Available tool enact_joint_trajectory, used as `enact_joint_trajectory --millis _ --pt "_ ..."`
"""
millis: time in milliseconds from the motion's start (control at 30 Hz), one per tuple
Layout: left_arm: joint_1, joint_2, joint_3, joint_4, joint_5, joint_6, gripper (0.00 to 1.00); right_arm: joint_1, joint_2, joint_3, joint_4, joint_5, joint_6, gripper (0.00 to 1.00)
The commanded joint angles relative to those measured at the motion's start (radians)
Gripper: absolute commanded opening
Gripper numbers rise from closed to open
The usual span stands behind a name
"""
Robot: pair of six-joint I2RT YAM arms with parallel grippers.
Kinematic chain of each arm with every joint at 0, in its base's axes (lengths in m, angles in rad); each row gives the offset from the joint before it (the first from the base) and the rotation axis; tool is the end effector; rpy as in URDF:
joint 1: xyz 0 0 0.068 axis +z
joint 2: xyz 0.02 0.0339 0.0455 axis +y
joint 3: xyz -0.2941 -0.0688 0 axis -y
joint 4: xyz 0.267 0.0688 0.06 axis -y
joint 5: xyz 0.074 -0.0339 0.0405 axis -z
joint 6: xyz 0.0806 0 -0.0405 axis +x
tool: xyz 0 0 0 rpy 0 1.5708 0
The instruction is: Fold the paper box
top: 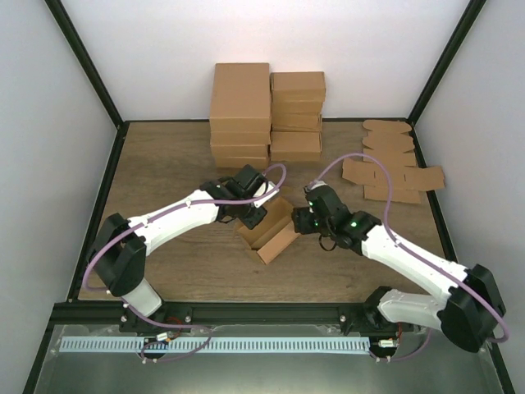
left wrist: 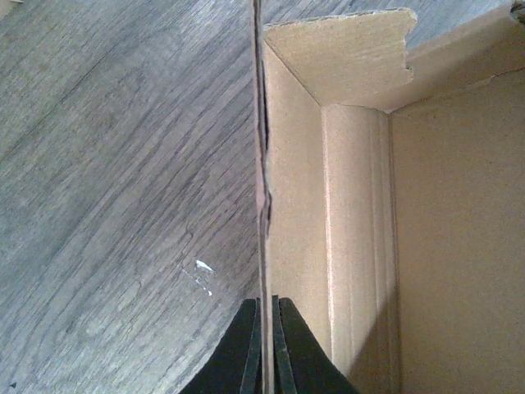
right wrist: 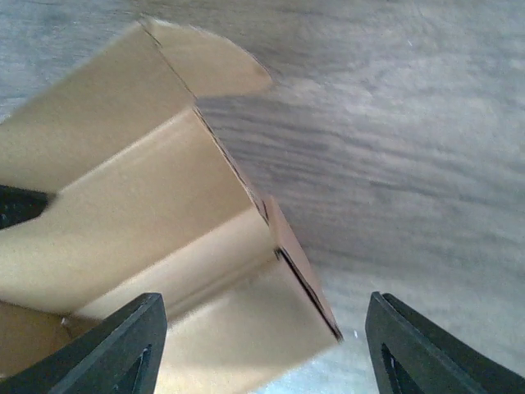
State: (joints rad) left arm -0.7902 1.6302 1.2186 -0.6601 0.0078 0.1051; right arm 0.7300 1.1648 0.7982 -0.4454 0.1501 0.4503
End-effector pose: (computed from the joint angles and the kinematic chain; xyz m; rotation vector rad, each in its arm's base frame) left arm 0.2671 -0.2705 0.2195 1.1555 2.4004 -0.2378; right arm 0.2170 0.1780 0.2325 -0.2638 2.3910 0.3833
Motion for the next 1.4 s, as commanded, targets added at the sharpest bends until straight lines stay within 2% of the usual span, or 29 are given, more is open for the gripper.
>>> enact_joint_trajectory --millis 0,133,267,467,667,967,1200,1367 --pt "-0.008 0.01 0.027 -0.007 -0.004 -0.005 0.04 -0.002 -0.127 -0.044 -0.153 0.027 0.207 0.7" --pt "-0.01 0.012 0.032 -0.009 -0.004 -0.004 0.04 -0.003 -0.216 -0.148 -0.14 -0.067 0.297 0.68" --pt "-0.012 0.017 0.04 -0.009 0.001 -0.012 0.04 -0.001 -0.235 -0.265 -0.048 -0.191 0.323 0.6" --pt "-0.017 0.023 0.05 -0.008 0.015 -0.037 0.04 0.001 -0.224 -0.398 0.233 -0.331 0.336 0.52" --pt "-0.02 0.016 0.057 -0.004 0.072 -0.074 0.04 0.014 -0.111 -0.376 0.459 -0.393 0.339 0.45" --pt "-0.02 -0.004 0.068 0.019 0.291 -0.192 0.04 0.014 0.013 -0.299 0.506 -0.385 0.308 0.45" --pt "-0.019 0.006 0.041 0.022 0.336 -0.204 0.06 0.014 -0.008 -0.294 0.468 -0.328 0.275 0.46" --pt "-0.019 0.005 0.024 0.027 0.38 -0.202 0.19 0.013 -0.009 -0.292 0.464 -0.345 0.229 0.46"
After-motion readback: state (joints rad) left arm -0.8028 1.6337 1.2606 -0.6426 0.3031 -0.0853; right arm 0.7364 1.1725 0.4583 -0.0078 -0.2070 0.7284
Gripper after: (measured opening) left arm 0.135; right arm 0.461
